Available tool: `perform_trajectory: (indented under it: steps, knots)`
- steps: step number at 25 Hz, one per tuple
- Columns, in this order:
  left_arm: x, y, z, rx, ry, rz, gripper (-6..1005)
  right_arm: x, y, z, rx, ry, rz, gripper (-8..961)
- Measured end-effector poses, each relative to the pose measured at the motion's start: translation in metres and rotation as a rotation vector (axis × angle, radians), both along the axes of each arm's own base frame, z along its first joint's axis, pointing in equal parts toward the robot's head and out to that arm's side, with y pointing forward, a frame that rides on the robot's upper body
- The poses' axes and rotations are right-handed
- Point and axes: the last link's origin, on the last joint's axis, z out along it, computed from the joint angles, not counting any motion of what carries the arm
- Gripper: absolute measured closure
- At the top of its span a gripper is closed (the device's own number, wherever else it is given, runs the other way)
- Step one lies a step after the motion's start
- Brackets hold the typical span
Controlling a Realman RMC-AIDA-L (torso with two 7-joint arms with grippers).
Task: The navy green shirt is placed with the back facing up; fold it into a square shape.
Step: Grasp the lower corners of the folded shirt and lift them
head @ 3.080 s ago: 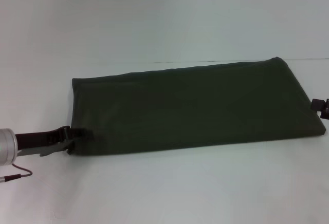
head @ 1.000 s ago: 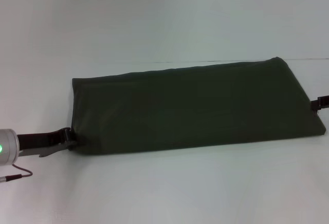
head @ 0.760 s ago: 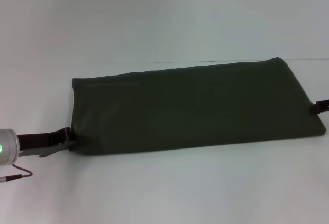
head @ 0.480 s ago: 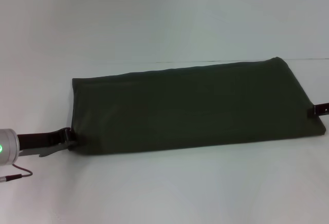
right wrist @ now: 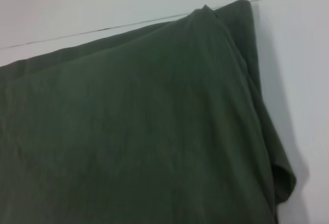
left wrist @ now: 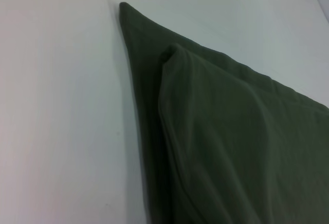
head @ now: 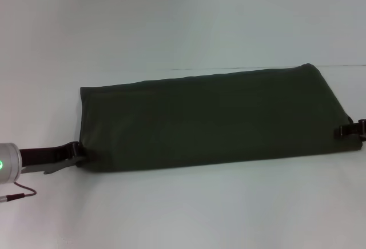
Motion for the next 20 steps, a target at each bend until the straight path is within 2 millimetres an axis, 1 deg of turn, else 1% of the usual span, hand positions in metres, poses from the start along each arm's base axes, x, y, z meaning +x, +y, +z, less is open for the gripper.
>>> perform_trajectory:
  steps: [9, 15, 20]
  knots:
    - [0.0008, 0.0002, 0.0001, 0.001, -0.005, -0.003, 994, 0.0005, -0.0020, -0.0064, -0.011, 0.000, 0.006, 197]
    - [0.0017, 0.0005, 0.0000, 0.000, -0.007, -0.005, 994, 0.0020, -0.0022, -0.0058, -0.005, -0.003, 0.002, 273]
    - [0.0019, 0.0006, 0.0001, 0.001, -0.008, -0.005, 994, 0.0031, -0.0022, -0.0053, 0.001, -0.004, -0.003, 412]
